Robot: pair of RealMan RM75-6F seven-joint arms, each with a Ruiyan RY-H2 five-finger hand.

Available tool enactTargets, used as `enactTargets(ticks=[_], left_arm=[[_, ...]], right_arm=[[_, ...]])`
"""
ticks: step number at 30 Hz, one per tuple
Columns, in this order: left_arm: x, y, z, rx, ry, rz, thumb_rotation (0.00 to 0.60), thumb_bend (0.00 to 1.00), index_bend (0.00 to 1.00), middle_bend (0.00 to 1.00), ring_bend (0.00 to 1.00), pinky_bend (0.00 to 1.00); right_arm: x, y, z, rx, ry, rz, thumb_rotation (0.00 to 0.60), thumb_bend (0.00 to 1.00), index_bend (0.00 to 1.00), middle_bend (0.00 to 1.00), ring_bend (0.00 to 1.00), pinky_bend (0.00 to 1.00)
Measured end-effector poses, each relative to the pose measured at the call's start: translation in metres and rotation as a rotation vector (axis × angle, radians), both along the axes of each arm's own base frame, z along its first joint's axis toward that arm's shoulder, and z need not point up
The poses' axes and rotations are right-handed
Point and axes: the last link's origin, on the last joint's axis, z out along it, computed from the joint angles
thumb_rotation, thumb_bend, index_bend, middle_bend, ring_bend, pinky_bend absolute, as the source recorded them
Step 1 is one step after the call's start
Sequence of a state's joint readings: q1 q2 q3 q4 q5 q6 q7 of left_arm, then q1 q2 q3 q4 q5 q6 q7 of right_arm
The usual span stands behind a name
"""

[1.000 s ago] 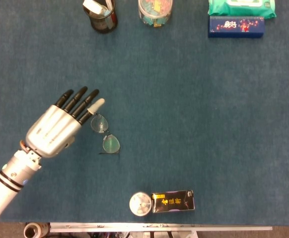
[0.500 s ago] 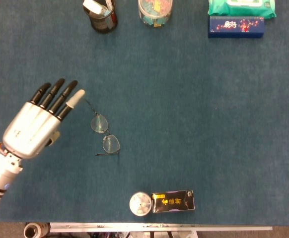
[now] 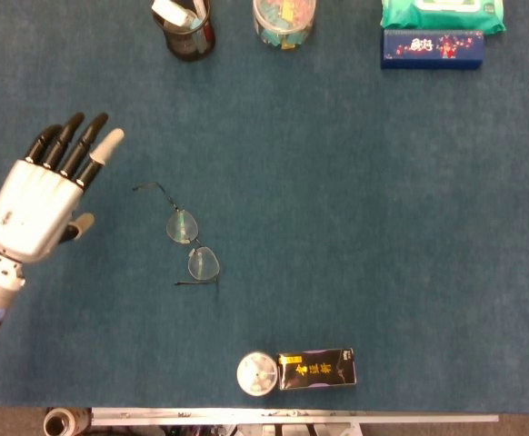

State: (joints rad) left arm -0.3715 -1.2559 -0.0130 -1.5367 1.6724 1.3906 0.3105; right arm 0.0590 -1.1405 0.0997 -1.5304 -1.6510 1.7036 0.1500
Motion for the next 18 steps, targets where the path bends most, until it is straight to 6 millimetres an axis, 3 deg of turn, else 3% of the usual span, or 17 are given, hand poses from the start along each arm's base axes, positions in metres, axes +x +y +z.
enactTargets(ticks=[8,18], left_arm=[[-0.006,0.025,-0.007,0.046,-0.051,0.041,0.600,0.07,0.00,0.00,0.00,0.17],[-0.003,0.040,-0.016,0.056,-0.077,0.017,0.600,0.07,0.00,0.00,0.00,0.17]], right_arm=[[0.000,-0.002,-0.001,0.002,0.001,-0.006,0.600,0.21,0.29,0.42,0.31,0.30],[0.000,-0.004,-0.004,0.012,0.009,-0.011,0.600,0.21,0.29,0.42,0.31,0.30]])
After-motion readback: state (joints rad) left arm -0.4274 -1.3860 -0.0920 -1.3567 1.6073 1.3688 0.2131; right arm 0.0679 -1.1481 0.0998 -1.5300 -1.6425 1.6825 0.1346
